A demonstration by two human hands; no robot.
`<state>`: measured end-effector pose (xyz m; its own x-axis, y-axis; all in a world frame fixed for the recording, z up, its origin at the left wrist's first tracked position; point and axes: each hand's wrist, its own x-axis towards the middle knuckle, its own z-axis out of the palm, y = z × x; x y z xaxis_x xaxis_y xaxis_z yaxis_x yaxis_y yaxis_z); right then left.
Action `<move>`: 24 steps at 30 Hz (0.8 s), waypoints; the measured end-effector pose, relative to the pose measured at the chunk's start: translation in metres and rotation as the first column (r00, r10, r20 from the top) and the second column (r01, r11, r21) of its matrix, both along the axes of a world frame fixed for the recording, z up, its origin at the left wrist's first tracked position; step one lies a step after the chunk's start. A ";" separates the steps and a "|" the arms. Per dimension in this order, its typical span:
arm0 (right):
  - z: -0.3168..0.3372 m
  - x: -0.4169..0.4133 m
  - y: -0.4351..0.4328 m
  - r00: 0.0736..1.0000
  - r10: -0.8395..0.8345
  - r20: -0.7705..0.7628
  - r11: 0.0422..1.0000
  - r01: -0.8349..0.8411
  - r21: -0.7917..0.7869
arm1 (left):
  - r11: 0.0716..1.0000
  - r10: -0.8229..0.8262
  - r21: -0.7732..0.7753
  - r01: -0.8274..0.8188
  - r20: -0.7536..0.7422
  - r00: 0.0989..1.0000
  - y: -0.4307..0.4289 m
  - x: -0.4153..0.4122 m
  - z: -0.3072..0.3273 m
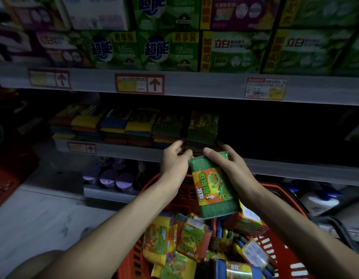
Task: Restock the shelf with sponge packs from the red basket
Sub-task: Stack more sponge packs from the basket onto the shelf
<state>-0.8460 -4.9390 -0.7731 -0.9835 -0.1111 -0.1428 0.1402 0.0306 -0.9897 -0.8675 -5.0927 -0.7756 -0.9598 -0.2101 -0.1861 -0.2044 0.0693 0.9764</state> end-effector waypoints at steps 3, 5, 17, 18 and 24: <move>0.004 -0.002 0.002 0.999 0.025 0.031 1.000 -0.025 -0.013 | 1.000 0.000 -0.030 0.000 0.010 1.000 -0.002 -0.001 -0.001; 0.006 -0.003 0.002 0.998 0.029 0.050 0.999 -0.028 -0.025 | 0.998 0.018 -0.053 -0.018 0.009 1.000 -0.003 -0.001 -0.001; 0.017 -0.003 0.009 0.996 0.063 0.062 0.998 -0.061 -0.032 | 0.979 -0.007 -0.203 0.014 0.034 0.999 -0.011 -0.004 -0.002; 0.017 -0.003 0.010 0.997 0.060 0.050 0.998 -0.059 -0.032 | 0.978 -0.007 -0.207 0.016 0.043 0.999 -0.012 -0.004 -0.003; 0.017 -0.001 0.009 0.999 0.043 -0.022 0.999 -0.043 -0.014 | 0.978 0.008 -0.208 0.005 0.059 0.998 -0.016 -0.008 -0.007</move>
<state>-0.8472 -4.9300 -0.7557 -0.9807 -0.1552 -0.1192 0.1172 0.0217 -0.9929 -0.8751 -5.1083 -0.7825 -0.9479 -0.2518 -0.1951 -0.2622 0.2690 0.9268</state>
